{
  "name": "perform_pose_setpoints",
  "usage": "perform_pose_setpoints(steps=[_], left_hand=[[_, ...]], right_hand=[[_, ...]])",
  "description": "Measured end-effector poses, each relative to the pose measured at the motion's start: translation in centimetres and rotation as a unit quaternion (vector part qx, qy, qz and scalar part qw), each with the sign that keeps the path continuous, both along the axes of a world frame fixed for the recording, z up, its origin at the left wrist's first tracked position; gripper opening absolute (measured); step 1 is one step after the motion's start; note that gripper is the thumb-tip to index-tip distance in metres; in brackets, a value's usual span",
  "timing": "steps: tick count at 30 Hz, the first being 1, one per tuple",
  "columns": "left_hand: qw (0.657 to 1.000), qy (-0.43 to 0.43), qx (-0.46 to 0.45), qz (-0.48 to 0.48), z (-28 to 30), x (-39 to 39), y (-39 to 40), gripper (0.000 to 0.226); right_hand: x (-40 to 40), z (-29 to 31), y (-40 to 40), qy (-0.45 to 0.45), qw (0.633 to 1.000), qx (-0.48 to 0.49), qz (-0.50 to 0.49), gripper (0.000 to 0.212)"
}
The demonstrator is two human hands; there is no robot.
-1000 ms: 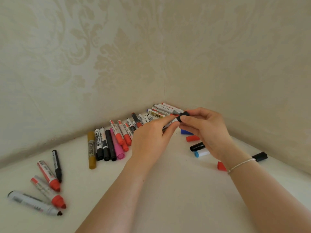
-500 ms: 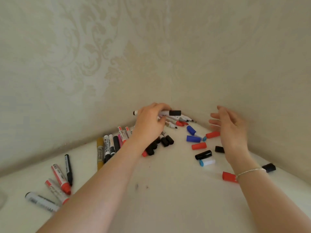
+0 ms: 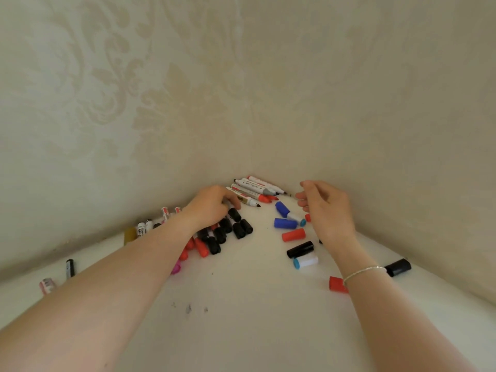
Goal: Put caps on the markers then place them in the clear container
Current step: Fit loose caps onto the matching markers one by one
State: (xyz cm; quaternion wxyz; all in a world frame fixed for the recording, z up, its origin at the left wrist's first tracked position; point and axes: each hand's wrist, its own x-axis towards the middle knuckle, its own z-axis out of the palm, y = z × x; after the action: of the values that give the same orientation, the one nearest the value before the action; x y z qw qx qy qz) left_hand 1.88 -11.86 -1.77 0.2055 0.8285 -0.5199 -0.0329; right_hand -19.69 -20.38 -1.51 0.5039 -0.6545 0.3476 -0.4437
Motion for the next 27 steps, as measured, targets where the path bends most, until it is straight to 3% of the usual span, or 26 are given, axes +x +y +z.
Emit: perform_pose_setpoints(steps=[3, 7, 16, 22, 25, 27], left_hand=[[1.000, 0.011, -0.015, 0.012, 0.2, 0.4, -0.4, 0.041], [0.998, -0.044, -0.039, 0.019, 0.6, 0.6, -1.6, 0.029], [0.972, -0.214, 0.101, 0.004, 0.5, -0.9, -4.7, 0.037], [0.931, -0.337, 0.138, -0.026, 1.0, -1.8, -5.1, 0.025], [0.918, -0.380, 0.089, -0.072, 1.9, -2.1, -4.5, 0.021], [0.944, -0.316, -0.010, -0.090, 2.8, -2.7, -3.8, 0.018]], right_hand=[[0.0, -0.2, -0.2, 0.007, 1.000, -0.003, -0.004, 0.024], [-0.1, -0.1, -0.3, 0.015, 1.000, -0.007, -0.018, 0.026], [-0.3, -0.3, -0.7, 0.037, 0.999, -0.021, -0.029, 0.026], [-0.4, -0.2, -1.0, 0.026, 0.999, -0.015, -0.033, 0.021], [-0.5, -0.4, -1.3, 0.023, 0.999, -0.010, -0.041, 0.020], [-0.3, -0.6, -1.5, 0.038, 0.998, -0.018, -0.036, 0.022]])
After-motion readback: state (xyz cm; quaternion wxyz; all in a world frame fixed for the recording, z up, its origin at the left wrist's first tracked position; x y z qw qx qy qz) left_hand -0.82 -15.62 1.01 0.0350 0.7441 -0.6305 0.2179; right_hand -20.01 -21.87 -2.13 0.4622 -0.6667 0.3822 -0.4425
